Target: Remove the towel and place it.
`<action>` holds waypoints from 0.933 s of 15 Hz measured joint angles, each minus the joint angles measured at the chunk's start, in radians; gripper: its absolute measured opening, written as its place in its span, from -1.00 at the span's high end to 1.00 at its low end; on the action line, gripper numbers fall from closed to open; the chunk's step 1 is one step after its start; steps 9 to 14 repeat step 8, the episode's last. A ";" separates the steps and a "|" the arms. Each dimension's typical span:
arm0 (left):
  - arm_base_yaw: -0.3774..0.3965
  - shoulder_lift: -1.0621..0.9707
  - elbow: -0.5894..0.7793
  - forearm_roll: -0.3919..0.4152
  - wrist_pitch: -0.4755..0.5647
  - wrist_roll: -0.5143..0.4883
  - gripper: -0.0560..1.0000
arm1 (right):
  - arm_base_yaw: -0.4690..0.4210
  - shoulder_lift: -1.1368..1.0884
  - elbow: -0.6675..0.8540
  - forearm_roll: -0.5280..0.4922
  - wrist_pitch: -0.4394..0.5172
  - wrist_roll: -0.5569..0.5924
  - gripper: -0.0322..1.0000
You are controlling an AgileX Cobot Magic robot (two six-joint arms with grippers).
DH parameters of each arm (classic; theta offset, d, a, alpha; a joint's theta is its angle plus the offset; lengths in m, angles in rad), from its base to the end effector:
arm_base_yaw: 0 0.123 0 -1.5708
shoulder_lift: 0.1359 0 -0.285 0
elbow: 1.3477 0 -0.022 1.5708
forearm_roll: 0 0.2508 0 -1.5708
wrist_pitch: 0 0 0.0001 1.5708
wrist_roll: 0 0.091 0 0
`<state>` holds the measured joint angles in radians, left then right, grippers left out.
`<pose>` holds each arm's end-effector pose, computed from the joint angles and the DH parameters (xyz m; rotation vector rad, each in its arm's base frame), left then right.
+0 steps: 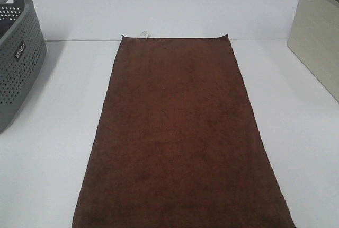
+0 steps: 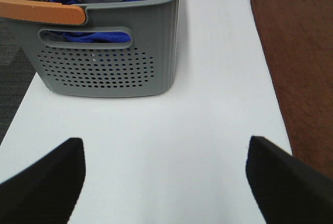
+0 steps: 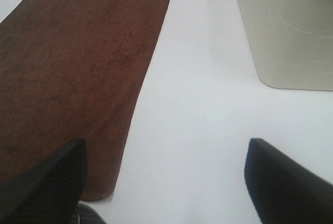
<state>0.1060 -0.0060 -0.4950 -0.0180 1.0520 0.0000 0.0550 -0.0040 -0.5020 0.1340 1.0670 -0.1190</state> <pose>-0.0046 -0.0019 0.2766 -0.1070 2.0319 0.0451 -0.0069 0.0103 0.2779 -0.1843 2.0311 0.1202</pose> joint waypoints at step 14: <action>0.001 0.000 0.000 0.000 0.000 0.000 -0.57 | 0.000 0.000 0.000 0.000 0.000 0.000 -0.60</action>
